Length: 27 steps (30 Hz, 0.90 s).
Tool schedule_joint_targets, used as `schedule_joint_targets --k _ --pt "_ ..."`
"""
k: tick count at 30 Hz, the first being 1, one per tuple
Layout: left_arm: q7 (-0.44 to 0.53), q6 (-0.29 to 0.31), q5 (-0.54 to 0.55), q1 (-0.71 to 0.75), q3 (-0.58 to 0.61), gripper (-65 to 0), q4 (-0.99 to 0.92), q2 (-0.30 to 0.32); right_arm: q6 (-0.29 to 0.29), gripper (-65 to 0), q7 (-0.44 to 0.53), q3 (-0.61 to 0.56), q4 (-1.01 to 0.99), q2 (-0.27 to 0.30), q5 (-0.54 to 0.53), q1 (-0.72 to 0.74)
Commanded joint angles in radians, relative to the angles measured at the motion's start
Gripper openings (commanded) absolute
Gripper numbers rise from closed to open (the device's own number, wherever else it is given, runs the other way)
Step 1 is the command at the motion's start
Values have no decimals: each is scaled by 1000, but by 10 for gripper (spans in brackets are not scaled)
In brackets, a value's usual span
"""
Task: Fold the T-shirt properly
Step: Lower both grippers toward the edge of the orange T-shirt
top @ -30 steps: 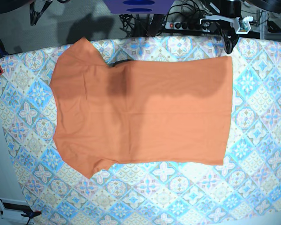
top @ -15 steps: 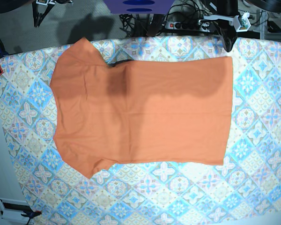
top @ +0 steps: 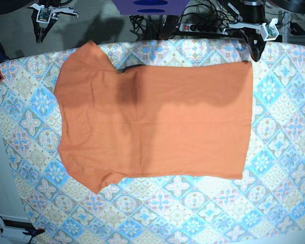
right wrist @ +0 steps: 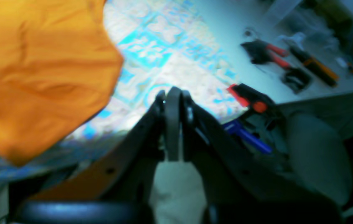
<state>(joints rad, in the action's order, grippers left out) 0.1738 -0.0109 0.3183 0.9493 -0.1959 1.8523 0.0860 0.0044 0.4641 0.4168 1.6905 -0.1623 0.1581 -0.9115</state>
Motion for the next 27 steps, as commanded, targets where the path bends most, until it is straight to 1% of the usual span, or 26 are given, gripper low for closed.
schedule_joint_targets --k 1,3,6,7,8,10,16,21,22,25,26,27 --pt "-38 7 -8 -10 2 -650 34 5 -7 -650 0 -11 38 5 10 -14" --pt "-207 7 -6 -40 -17 -650 66 18 -7 -650 -47 -35 72 5 53 -11" --pt "-481 7 0 -102 -40 -650 134 56 -7 -650 -92 -57 125 5 102 -10" --pt "-550 7 2 -120 -41 -650 152 71 -7 -650 -103 -69 141 5 107 -10" --pt "-595 7 2 -134 -41 -650 162 85 -7 -650 -117 -82 155 5 107 -10" --pt "-621 7 2 -160 -41 -650 163 96 -7 -650 -166 -101 173 5 107 -8" --pt "-623 7 2 -180 -66 -650 163 94 -7 -650 -273 -132 173 5 108 36" --pt "-630 7 0 -206 -75 -650 163 97 -7 -650 -279 -132 178 5 105 53" --pt "-655 7 0 -215 -93 -650 163 97 -10 -650 -273 -132 182 5 105 55" --pt "-773 10 2 -273 -141 -650 163 97 -11 -650 -230 -132 185 5 103 68" --pt "-816 15 2 -300 -155 -650 163 97 -11 -650 -213 -132 184 5 103 68" --pt "-854 33 2 -323 -167 -650 163 97 -11 -650 -196 -132 184 5 103 67"
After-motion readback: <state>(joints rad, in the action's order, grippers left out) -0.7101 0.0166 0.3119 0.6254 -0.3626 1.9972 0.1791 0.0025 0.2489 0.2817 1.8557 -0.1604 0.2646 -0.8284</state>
